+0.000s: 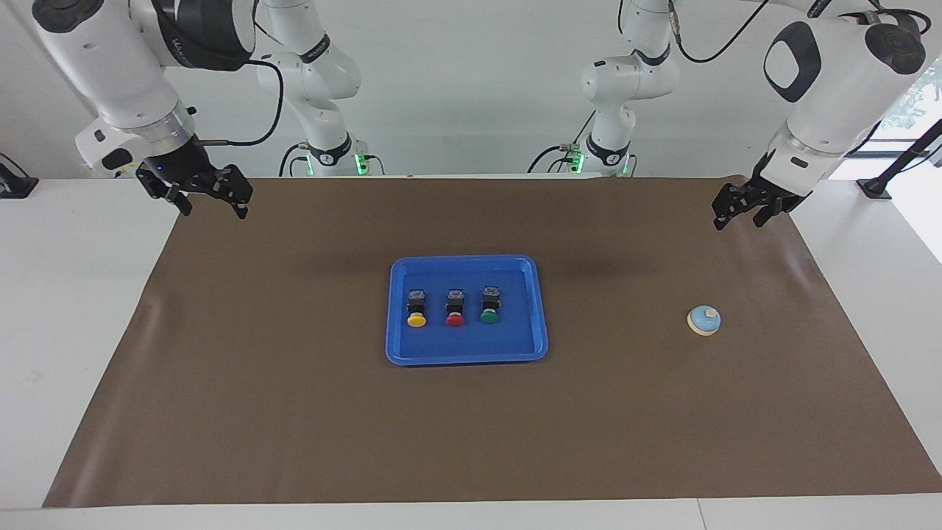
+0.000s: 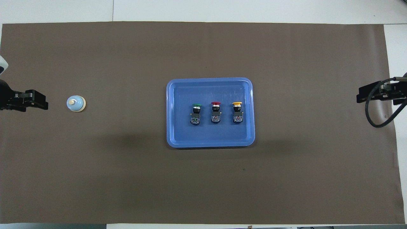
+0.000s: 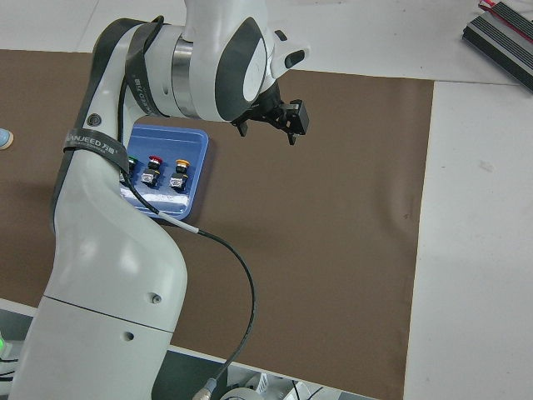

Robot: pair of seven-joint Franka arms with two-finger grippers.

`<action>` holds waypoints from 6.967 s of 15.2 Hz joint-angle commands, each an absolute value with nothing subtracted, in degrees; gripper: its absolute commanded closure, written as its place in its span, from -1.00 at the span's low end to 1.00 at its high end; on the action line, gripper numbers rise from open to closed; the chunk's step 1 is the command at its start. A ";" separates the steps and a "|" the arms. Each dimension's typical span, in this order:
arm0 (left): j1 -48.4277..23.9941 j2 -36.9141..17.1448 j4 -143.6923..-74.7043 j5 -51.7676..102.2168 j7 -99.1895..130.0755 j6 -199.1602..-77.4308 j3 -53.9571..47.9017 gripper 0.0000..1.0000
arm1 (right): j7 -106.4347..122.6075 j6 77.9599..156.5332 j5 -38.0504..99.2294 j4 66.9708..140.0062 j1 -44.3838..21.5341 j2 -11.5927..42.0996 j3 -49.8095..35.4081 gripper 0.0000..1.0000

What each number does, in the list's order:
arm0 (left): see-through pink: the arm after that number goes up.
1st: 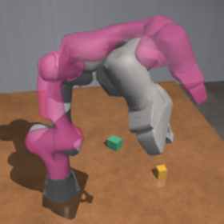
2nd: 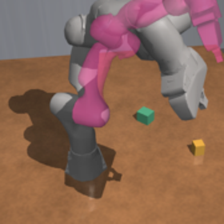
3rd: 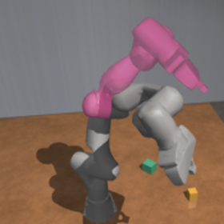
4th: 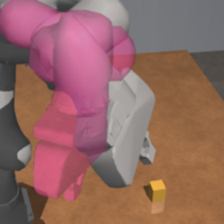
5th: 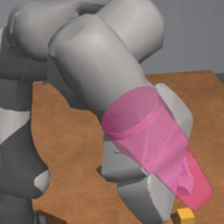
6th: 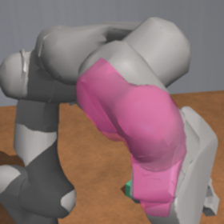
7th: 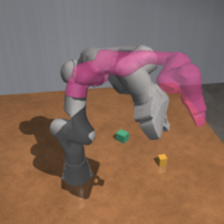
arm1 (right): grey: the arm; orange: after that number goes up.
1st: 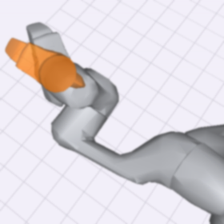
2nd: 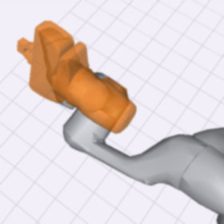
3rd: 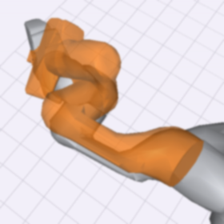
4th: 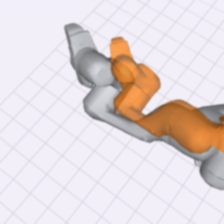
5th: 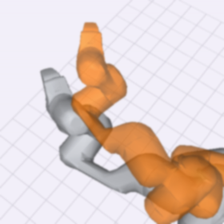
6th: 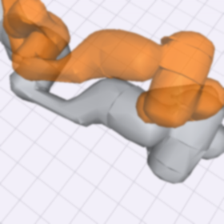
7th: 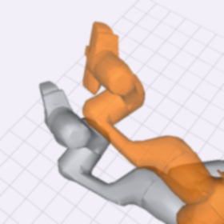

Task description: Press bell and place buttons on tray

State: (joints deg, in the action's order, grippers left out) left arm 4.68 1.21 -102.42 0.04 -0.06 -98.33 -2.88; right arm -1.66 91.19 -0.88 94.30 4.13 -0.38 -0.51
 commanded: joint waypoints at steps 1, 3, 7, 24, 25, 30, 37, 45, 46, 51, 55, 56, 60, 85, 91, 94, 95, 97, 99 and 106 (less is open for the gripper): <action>8.08 4.13 -107.31 -0.62 0.09 -102.30 -3.16 1.00 | -0.79 90.18 -0.53 93.60 4.83 0.00 -1.05 -1.00; 8.09 2.65 -108.62 -0.62 0.09 -103.09 -3.16 1.00 | -0.88 90.18 -0.53 93.60 4.83 0.00 -1.05 -1.00; 7.82 -2.28 -111.79 -0.70 -0.44 -111.43 -3.16 1.00 | -0.79 90.18 -0.53 93.60 4.83 0.00 -1.05 -1.00; 6.42 -14.50 -112.41 -0.88 -1.76 -127.88 -3.16 1.00 | -0.88 90.18 -0.53 93.60 4.83 0.00 -1.05 -1.00; 6.33 -15.02 -112.33 -0.88 -1.76 -128.23 -3.16 1.00 | -0.88 90.18 -0.53 93.60 4.83 0.00 -0.97 -1.00; 6.33 -15.38 -112.59 -0.97 -1.76 -128.41 -3.08 1.00 | -0.88 90.18 -0.53 93.60 4.83 0.00 -1.05 -1.00; 6.68 -15.91 -112.94 -0.97 -1.85 -128.41 -3.16 1.00 | -0.88 90.18 -0.53 93.60 4.83 0.00 -1.05 -1.00; 6.15 -15.74 -107.07 -0.97 -1.67 -119.39 -3.25 1.00 | -0.88 90.18 -0.53 93.60 4.83 0.00 -1.05 -1.00; 6.15 -15.65 -104.09 -0.97 -1.50 -114.83 -3.43 1.00 | -0.88 90.18 -0.53 93.60 4.83 0.00 -0.97 -1.00; 5.01 -13.98 -95.63 -0.79 -1.23 -101.44 -3.60 0.61 | -0.88 90.18 -0.53 93.60 4.83 0.00 -1.05 -1.00; 4.22 -10.03 -95.80 -0.79 -0.79 -97.91 -3.60 -1.00 | -0.88 90.18 -0.53 93.60 4.83 0.00 -1.05 -1.00; 4.22 -9.06 -95.89 -0.79 -0.27 -97.21 -3.60 -1.00 | -0.79 90.18 -0.53 93.60 4.83 0.00 -0.97 -1.00; 4.22 -4.93 -95.80 -0.26 -0.18 -93.79 -3.60 -1.00 | -0.88 90.18 -0.53 93.60 4.83 0.00 -1.05 -1.00; 0.01 0.70 -95.28 0.36 0.44 -84.47 -3.08 -1.00 | -0.88 90.18 -0.53 93.60 4.83 0.00 -1.05 -1.00; -0.44 0.70 -95.36 -0.18 0.09 -86.39 -3.16 -1.00 | -0.79 90.18 -0.53 93.60 4.83 0.00 -0.97 -1.00; -0.44 0.79 -95.54 -0.09 0.09 -86.40 -3.16 -1.00 | -0.88 90.18 -0.53 93.60 4.83 0.00 -1.05 -1.00; -0.44 0.79 -95.54 -0.17 0.09 -86.40 -3.16 -1.00 | -0.88 90.18 -0.53 93.60 4.83 0.00 -0.97 -1.00; -0.26 0.79 -95.45 -0.09 0.44 -86.48 -3.16 -1.00 | -0.79 90.18 -0.53 93.60 4.83 0.00 -1.05 -1.00; -0.18 0.79 -95.45 -0.09 0.35 -86.49 -3.16 -1.00 | -0.88 90.18 -0.53 93.60 4.83 0.00 -0.97 -1.00; 0.09 0.79 -95.45 -0.09 0.35 -86.57 -3.25 -1.00 | -0.88 90.18 -0.53 93.60 4.83 0.00 -1.05 -1.00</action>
State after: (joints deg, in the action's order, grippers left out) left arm 0.44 0.81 -95.62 0.32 -0.31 -86.00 -3.62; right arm -1.66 91.19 -0.88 94.30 4.13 -0.35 -0.51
